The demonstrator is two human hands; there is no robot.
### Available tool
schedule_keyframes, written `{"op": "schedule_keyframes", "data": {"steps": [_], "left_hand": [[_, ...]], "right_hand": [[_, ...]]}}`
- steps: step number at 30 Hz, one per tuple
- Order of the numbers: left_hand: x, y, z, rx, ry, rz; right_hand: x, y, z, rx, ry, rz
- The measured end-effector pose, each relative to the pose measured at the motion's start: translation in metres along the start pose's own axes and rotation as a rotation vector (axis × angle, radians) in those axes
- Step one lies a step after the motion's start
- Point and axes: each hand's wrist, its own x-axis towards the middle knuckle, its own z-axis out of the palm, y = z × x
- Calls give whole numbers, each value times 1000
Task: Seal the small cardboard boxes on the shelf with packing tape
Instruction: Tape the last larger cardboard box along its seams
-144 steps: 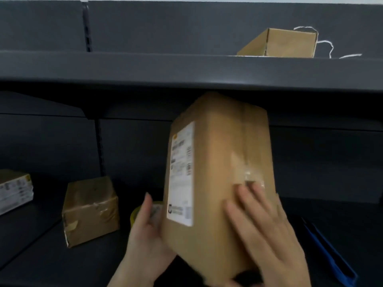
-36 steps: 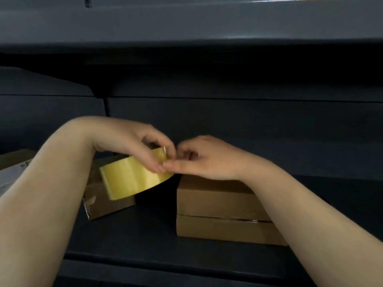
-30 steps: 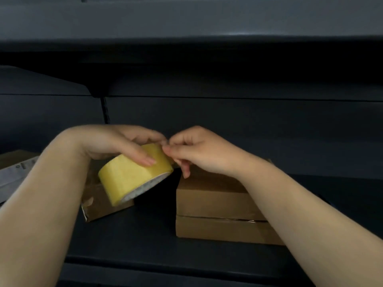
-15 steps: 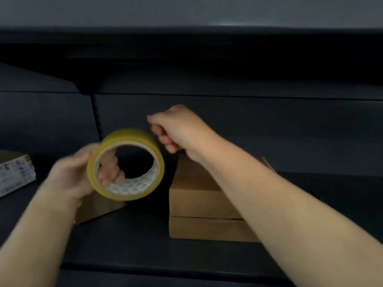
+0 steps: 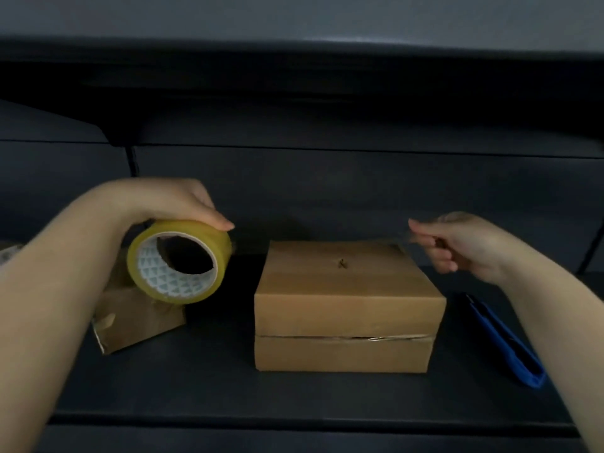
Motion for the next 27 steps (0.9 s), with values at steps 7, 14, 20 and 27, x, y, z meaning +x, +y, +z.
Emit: {"op": "schedule_keyframes", "data": {"steps": [7, 14, 20, 27], "left_hand": [[24, 14, 0, 135, -25, -50], [34, 18, 10, 249, -57, -92], [36, 23, 22, 272, -102, -110], [43, 29, 54, 332, -88, -90]], "right_hand": [[-5, 21, -2, -65, 14, 41], [-1, 33, 0, -68, 7, 82], [0, 46, 3, -29, 23, 143], [-7, 60, 25, 407, 107, 272]]}}
